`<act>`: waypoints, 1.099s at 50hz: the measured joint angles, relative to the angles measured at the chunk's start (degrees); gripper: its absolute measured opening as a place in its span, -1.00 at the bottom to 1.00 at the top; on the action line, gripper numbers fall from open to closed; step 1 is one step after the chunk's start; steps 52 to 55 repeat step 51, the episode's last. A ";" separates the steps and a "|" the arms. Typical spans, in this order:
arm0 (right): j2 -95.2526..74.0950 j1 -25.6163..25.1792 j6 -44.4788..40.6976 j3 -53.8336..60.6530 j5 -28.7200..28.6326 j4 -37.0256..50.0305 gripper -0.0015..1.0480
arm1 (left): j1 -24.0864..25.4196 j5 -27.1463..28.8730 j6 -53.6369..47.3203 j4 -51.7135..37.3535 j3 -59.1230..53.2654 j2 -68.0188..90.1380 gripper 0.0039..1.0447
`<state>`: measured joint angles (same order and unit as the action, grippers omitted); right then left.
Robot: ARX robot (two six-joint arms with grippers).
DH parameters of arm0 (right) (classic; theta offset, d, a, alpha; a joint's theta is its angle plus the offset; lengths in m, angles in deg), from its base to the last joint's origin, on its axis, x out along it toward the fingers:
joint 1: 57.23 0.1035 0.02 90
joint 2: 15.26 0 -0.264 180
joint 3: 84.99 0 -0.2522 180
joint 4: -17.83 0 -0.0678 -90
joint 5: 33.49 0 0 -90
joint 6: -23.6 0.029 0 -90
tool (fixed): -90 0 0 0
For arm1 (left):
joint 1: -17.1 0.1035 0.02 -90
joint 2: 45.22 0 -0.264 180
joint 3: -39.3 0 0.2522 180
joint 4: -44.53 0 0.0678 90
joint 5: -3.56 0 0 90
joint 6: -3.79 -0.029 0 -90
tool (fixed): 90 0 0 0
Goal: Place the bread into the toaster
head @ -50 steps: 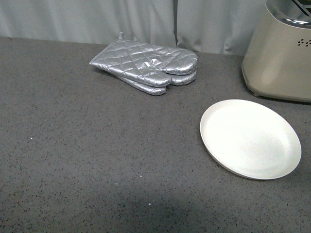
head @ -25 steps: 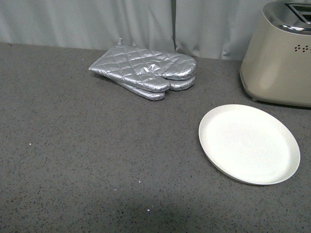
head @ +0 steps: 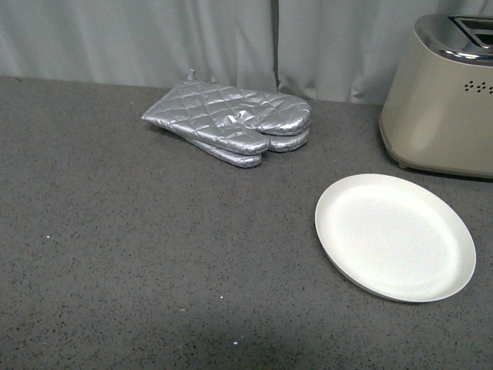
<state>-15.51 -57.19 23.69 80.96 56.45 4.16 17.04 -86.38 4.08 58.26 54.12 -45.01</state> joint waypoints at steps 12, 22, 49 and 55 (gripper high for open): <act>0.00 0.00 0.04 0.00 0.00 0.00 0.81 | 0.00 0.00 0.00 0.00 0.00 0.00 0.88; 0.00 0.00 0.04 0.00 0.00 0.00 0.82 | 0.00 0.00 0.00 0.00 0.00 0.00 0.88; 0.00 0.00 0.04 0.00 0.00 0.00 0.82 | 0.00 -0.02 0.00 0.00 0.00 0.00 0.88; 0.00 0.00 0.04 0.00 0.00 0.00 0.82 | 0.00 0.00 0.00 0.00 0.00 0.00 0.88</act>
